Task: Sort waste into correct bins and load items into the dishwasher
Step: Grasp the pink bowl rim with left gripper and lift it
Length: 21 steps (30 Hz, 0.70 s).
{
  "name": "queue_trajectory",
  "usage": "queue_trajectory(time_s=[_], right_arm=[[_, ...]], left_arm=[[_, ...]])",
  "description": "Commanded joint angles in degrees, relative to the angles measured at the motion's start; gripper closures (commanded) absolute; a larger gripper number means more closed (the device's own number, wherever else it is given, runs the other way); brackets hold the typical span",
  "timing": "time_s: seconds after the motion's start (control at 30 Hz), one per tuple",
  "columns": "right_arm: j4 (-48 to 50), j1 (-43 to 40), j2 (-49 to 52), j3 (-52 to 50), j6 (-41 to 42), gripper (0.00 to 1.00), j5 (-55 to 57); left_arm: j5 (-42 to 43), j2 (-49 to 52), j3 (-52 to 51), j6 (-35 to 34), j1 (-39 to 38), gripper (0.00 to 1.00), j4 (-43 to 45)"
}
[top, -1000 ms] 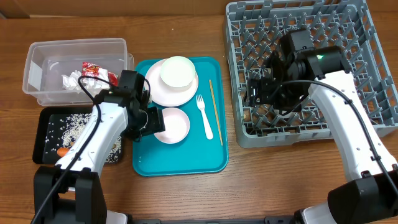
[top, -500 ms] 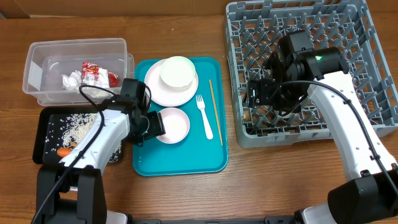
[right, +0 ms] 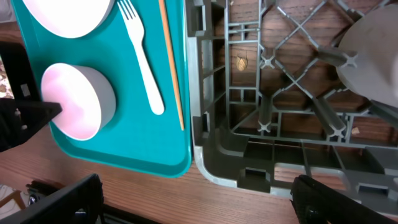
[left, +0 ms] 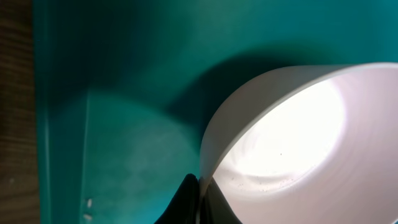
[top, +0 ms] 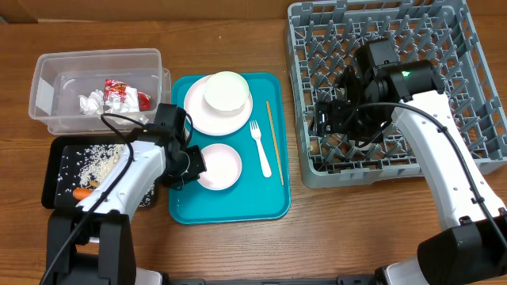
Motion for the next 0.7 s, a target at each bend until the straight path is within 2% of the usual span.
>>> queue_trajectory(time_s=[0.0,0.27,0.5,0.57,0.6,0.63,0.67], right_arm=[[-0.4,0.3,0.0,-0.4,-0.5,0.00,0.2],[-0.2,3.8,0.0,-0.4,-7.9,0.06,-7.2],[1.3,7.4,0.0,-0.4,-7.9,0.07,-7.0],[1.9,8.2,0.0,-0.4,-7.9,0.20,-7.0],[2.1,8.5,0.0,-0.4,-7.9,0.28,-7.0],[2.3,8.5,0.0,-0.4,-7.9,0.43,-7.0],[2.3,8.5,0.0,-0.4,-7.9,0.48,-7.0]], left_arm=[[-0.3,-0.7,5.4,0.1,-0.1,0.96,-3.3],[0.5,-1.9,16.3,2.9,-0.8,0.96,-15.0],[7.3,-1.9,19.5,2.9,-4.8,0.96,-14.7],[7.4,-1.9,19.5,2.9,-5.8,0.96,-14.4],[7.4,-1.9,19.5,2.9,-6.3,0.96,-14.3],[7.4,-1.9,19.5,2.9,-7.0,0.96,-14.1],[7.4,-1.9,19.5,2.9,-7.5,0.96,-14.0]])
